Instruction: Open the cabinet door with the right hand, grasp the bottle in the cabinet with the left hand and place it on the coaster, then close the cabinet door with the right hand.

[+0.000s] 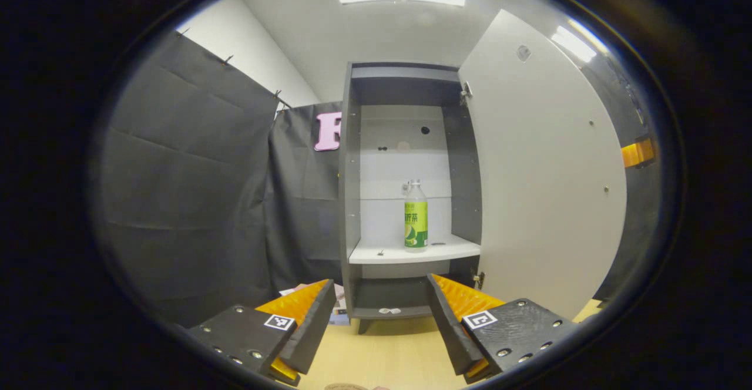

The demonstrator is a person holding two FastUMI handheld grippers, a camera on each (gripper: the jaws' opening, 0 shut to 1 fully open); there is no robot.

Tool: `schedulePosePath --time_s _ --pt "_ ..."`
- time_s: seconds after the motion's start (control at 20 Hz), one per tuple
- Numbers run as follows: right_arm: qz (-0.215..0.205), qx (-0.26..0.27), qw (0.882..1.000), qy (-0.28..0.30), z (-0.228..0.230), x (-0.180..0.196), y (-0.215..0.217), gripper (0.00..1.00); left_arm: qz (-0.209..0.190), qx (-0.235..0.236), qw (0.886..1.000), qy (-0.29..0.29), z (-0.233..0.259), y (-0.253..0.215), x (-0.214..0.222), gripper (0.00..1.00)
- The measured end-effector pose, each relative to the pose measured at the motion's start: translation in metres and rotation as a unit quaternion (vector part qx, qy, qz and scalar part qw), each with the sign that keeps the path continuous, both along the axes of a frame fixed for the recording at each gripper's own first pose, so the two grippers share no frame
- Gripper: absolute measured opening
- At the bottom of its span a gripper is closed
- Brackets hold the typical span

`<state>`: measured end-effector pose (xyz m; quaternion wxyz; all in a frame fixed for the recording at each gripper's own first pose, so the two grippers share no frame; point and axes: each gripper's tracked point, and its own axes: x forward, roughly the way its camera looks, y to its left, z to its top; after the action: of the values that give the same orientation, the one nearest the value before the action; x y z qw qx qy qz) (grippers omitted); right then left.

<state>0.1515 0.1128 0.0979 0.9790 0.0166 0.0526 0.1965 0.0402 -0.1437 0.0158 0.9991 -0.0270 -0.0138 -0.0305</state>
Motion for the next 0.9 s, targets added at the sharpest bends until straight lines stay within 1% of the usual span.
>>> schedulePosePath --time_s 0.05,0.1,0.3,0.35,0.4,0.45,0.5,0.55,0.6,0.65,0.7,0.8,0.85,0.9 --pt "0.005 0.000 1.000 -0.005 0.001 -0.001 -0.001 0.17 -0.001 0.002 1.000 -0.001 0.002 -0.005 0.002 0.92" --pt "0.004 -0.001 1.000 -0.014 0.004 -0.003 -0.007 0.17 -0.004 0.004 1.000 0.000 0.006 -0.010 0.006 0.88" --pt "-0.003 0.011 1.000 -0.011 0.003 -0.011 -0.025 0.20 -0.018 0.010 1.000 -0.005 0.021 -0.021 0.030 0.88" --pt "-0.018 0.012 1.000 -0.008 -0.001 -0.013 -0.037 0.22 -0.021 0.009 1.000 -0.009 0.024 -0.022 0.038 0.88" --pt "-0.042 0.008 0.999 -0.007 -0.004 -0.014 -0.053 0.33 -0.026 0.005 1.000 -0.014 0.029 -0.026 0.046 0.92" --pt "-0.065 0.004 0.998 -0.006 -0.007 -0.012 -0.068 0.46 -0.033 0.000 0.999 -0.018 0.033 -0.029 0.058 0.88" --pt "-0.091 0.005 0.996 0.001 -0.012 -0.011 -0.081 0.72 -0.040 -0.004 0.999 -0.019 0.036 -0.033 0.068 0.88" --pt "-0.115 0.010 0.993 0.007 -0.017 -0.011 -0.092 0.84 -0.048 -0.006 0.999 -0.021 0.038 -0.036 0.080 0.92" --pt "-0.136 0.015 0.990 0.012 -0.020 -0.011 -0.102 0.96 -0.057 -0.009 0.998 -0.024 0.042 -0.040 0.092 0.88" --pt "-0.159 0.019 0.987 0.014 -0.022 -0.010 -0.112 0.93 -0.065 -0.012 0.997 -0.027 0.046 -0.043 0.104 0.88" --pt "-0.182 0.020 0.983 0.013 -0.023 -0.008 -0.121 0.95 -0.073 -0.015 0.997 -0.029 0.050 -0.047 0.117 0.88" --pt "-0.223 0.020 0.975 0.011 -0.025 -0.007 -0.138 0.95 -0.092 -0.025 0.995 -0.032 0.057 -0.055 0.141 0.87" --pt "-0.236 0.020 0.971 0.010 -0.027 -0.008 -0.141 0.95 -0.101 -0.028 0.994 -0.032 0.056 -0.058 0.157 0.92" --pt "-0.246 0.019 0.969 0.012 -0.028 -0.009 -0.142 0.95 -0.109 -0.029 0.993 -0.033 0.057 -0.061 0.171 0.87"
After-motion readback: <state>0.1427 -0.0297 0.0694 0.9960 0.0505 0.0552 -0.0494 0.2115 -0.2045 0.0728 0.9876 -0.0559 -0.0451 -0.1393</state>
